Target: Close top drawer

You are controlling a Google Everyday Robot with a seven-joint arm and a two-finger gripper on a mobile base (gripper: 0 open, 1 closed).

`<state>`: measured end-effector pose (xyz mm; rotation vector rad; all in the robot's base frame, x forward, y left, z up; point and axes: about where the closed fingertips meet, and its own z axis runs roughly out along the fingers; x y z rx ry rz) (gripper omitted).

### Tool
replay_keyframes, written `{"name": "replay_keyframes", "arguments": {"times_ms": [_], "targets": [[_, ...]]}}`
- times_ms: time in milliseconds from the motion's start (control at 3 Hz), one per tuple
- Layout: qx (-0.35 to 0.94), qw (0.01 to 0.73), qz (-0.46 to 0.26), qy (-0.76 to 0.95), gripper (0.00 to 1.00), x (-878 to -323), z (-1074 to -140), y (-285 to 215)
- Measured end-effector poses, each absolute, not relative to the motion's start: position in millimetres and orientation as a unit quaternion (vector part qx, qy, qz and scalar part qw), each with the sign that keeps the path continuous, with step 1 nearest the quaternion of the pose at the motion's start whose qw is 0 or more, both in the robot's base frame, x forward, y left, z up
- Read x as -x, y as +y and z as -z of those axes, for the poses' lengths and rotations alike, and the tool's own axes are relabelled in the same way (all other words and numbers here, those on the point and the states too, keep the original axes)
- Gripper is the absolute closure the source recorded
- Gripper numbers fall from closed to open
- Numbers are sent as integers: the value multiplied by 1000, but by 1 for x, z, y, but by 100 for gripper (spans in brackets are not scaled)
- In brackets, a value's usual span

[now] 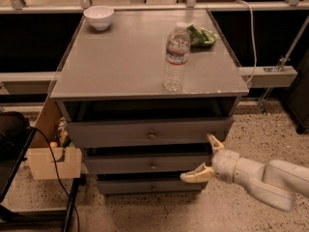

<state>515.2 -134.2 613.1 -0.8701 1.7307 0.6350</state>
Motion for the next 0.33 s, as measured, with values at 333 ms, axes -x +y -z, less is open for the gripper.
{"name": "replay_keyframes", "arguments": {"times_ms": [333], "targets": [[364,524,-265,723,0,-515,-613,-134]]}}
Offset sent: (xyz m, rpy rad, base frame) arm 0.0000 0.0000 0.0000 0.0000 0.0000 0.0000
